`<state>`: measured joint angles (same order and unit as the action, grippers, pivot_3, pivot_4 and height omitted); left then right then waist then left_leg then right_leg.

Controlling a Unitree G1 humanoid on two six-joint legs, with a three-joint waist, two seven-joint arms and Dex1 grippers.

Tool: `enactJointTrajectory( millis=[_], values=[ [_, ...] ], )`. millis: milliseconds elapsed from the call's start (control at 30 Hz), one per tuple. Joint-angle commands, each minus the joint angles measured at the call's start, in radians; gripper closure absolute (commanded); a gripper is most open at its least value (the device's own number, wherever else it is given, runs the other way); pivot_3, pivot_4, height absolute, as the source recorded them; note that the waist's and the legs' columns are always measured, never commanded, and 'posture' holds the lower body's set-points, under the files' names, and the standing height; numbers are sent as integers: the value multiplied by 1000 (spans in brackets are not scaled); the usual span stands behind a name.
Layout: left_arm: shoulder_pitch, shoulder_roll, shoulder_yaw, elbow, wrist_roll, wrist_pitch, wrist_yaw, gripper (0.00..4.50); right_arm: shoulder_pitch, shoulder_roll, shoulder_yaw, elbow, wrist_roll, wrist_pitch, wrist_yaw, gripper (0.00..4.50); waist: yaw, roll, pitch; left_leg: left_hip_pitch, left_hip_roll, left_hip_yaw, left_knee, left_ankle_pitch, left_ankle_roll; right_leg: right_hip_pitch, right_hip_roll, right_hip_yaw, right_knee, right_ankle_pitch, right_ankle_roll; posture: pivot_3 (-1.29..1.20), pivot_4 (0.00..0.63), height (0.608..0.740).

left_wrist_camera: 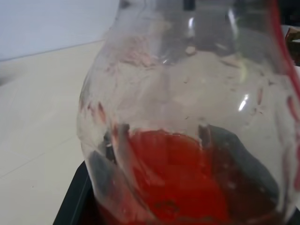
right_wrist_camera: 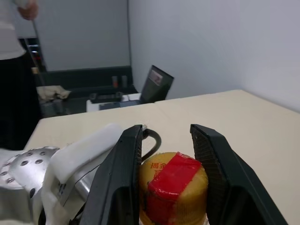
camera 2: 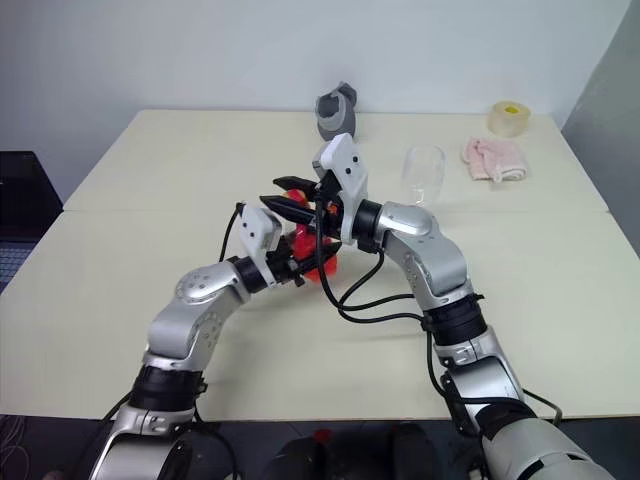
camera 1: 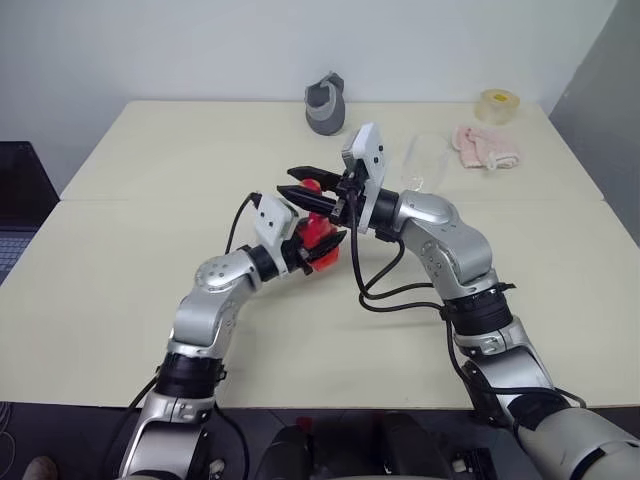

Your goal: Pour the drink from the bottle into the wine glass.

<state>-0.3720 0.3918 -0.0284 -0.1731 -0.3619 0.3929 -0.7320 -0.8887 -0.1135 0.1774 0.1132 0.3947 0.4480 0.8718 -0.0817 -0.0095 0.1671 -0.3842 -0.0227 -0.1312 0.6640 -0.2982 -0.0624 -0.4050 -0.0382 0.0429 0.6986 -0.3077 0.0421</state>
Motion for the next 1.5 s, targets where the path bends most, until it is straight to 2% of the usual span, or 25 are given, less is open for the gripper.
enactJointTrajectory(
  millis=[33,267,433,500,600,733,767,933,1200,1367,1500],
  values=[
    [68,50,-19,-210,-80,50,-62,2268,-78,-10,-35,32,61,-30,113,3194,-3,0,0,0,0,0,0,0,0,0,0,0,0,0,0,0,150,740],
    [171,137,-20,-420,-201,138,-78,2268,-229,41,9,292,68,-136,416,3194,-4,0,0,1,0,0,0,0,0,1,0,0,0,0,0,0,150,740],
    [173,151,-26,-425,-205,137,-79,2268,-292,76,9,436,31,-225,477,3194,-2,0,0,1,0,0,0,0,0,1,0,0,0,0,0,0,150,740],
    [159,148,-20,-406,-196,131,-77,2268,-304,76,-2,464,32,-234,479,2471,-2,0,0,1,0,0,0,0,0,1,0,0,0,0,0,0,150,740],
    [157,151,-10,-398,-200,136,-77,2268,-301,59,-11,464,32,-235,486,1615,-1,0,0,0,0,-1,0,0,0,1,0,-1,0,0,0,0,150,740],
    [162,130,10,-383,-228,176,-30,2268,-265,14,-26,398,34,-204,462,178,-1,0,0,0,0,0,0,0,0,1,0,0,0,0,0,0,150,740],
    [159,121,14,-378,-235,185,-12,2268,-255,4,-31,376,36,-190,452,30,-1,0,0,0,0,0,0,0,0,1,0,0,0,0,0,0,150,740],
    [156,94,48,-357,-251,220,52,2268,-185,-46,-48,235,51,-108,390,30,0,0,0,0,0,-1,0,0,0,0,-1,0,0,0,0,0,150,740],
    [132,114,104,-245,-174,155,97,2268,-12,-148,-89,-42,56,23,201,30,3,0,0,0,0,0,0,0,0,1,-1,0,0,0,0,0,150,740],
    [84,95,46,-132,-74,80,104,2268,13,-88,-90,-100,21,39,15,30,-1,0,0,0,0,0,0,0,0,0,0,0,0,0,0,0,150,740],
    [31,52,21,-47,-33,25,107,2268,25,-44,-69,-132,17,60,-56,30,1,0,0,0,-1,0,0,0,0,0,0,0,0,0,0,0,150,740]
  ],
)
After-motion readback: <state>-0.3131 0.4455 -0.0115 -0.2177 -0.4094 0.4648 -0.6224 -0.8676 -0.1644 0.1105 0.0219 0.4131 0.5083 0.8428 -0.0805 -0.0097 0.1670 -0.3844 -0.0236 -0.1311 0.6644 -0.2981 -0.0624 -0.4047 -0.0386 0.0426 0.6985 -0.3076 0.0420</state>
